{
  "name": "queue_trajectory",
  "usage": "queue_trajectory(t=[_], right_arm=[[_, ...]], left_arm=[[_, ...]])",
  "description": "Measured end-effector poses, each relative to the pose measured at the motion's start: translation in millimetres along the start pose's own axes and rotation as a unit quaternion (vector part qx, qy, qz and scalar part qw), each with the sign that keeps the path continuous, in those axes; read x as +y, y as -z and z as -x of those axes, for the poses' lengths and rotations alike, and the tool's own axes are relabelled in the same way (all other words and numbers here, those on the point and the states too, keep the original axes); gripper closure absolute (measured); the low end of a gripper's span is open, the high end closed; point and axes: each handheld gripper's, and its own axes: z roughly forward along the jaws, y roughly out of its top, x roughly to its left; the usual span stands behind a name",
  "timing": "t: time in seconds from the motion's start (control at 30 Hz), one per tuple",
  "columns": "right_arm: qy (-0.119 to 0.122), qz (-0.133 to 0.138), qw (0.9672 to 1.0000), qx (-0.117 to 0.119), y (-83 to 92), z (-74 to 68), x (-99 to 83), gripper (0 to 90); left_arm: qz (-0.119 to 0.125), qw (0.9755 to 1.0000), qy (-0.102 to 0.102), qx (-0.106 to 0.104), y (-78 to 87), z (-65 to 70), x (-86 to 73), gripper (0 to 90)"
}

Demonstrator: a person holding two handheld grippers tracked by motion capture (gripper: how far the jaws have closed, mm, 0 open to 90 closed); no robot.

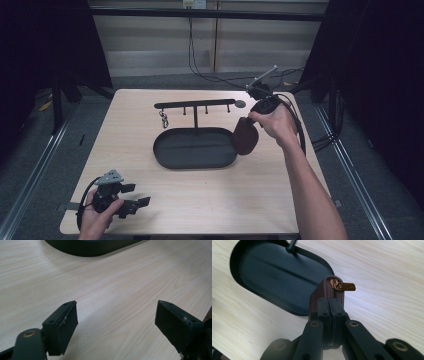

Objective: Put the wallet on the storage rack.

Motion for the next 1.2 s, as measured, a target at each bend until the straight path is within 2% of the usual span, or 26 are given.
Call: queue_trajectory(t=[0.23,0.27,0.4,0.53,0.73,0.97,1.1,1.2], right_arm=[[0.005,0.005,0.9999,0.009,-8.3,-12.0,5.1,88.4],[0.008,0.005,0.9999,0.013,-10.5,-15.0,6.4,88.4],[0.004,0.012,0.9996,0.025,-13.0,-18.4,9.9,88.4],[-0.002,0.025,0.999,0.038,-19.0,-18.1,11.1,88.4],[-0.012,0.03,0.9977,0.06,-33.5,-17.1,8.0,88.5],[-0.029,0.03,0.9954,0.086,-59.3,-12.6,3.2,88.5],[-0.037,0.027,0.9954,0.084,-70.4,-7.9,0.2,88.5],[-0.047,0.044,0.9935,0.094,-77.4,-3.1,-2.3,88.6]], left_arm=[[0.002,1.0,-0.001,0.0,1.1,1.7,-0.6,18.3],[0.002,1.0,-0.003,-0.006,1.9,1.4,-0.2,18.3],[0.001,1.0,0.0,-0.006,1.5,0.9,-0.3,18.3],[0.005,0.9999,0.003,-0.008,2.2,1.2,-1.0,18.3],[0.005,1.0,-0.002,-0.006,2.9,1.5,-0.9,18.3],[0.005,1.0,-0.001,-0.006,3.1,1.5,-1.1,18.3],[0.004,1.0,-0.002,-0.005,3.0,1.4,-1.1,18.3],[0.007,1.0,0.0,-0.004,3.4,0.9,-1.2,18.3]])
